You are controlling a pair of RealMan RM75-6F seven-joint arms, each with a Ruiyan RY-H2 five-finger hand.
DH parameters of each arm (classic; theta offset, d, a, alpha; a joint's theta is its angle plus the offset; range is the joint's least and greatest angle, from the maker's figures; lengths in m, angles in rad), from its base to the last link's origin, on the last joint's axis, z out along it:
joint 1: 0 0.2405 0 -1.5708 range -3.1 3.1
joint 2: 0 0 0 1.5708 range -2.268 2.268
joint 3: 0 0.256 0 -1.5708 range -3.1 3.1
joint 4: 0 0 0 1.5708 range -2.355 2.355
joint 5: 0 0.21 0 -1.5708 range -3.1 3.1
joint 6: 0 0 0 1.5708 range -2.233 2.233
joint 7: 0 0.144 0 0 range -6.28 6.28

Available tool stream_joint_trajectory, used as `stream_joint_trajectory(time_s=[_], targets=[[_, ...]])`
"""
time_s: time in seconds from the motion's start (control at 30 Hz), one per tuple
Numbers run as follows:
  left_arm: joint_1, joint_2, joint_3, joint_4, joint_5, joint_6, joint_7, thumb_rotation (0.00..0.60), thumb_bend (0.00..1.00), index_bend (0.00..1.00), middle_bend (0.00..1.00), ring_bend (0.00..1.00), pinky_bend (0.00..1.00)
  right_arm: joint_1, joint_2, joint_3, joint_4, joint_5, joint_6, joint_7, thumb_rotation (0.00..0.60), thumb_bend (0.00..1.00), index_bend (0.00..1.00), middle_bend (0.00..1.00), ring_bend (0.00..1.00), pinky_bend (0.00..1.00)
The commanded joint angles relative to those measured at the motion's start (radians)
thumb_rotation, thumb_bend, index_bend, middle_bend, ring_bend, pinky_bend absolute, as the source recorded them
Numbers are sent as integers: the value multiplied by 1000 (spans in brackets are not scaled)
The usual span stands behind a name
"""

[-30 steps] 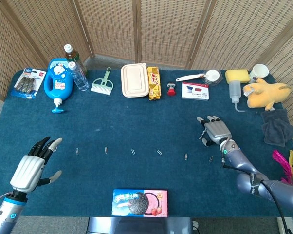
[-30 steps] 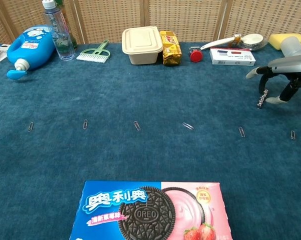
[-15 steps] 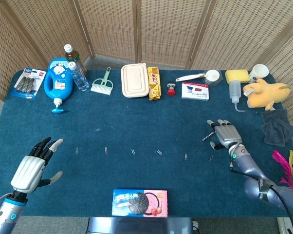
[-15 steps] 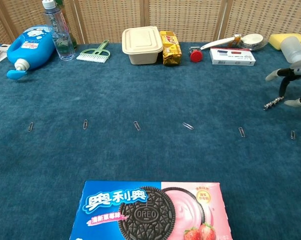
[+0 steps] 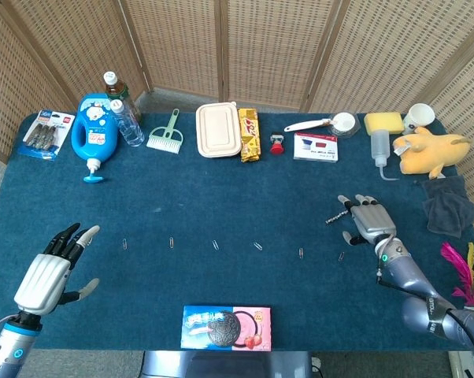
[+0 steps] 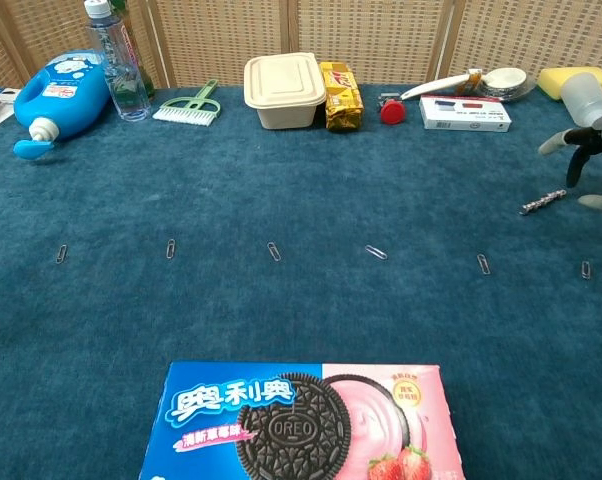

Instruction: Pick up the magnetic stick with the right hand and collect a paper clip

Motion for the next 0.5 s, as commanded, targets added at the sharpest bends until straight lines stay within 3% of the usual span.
stream_joint_trajectory(time_s=[0.03, 0.5], targets=[[3, 3, 2, 1, -1, 2, -1, 600, 419, 34, 150, 50, 101, 10, -13, 8, 12, 1, -12, -2, 495, 450, 0, 308, 0, 97], [7, 6, 2, 8, -6, 4, -8, 600, 418, 33, 150, 50, 102, 43, -74, 10, 113, 53, -74, -15, 495, 449, 0, 307, 0, 97]])
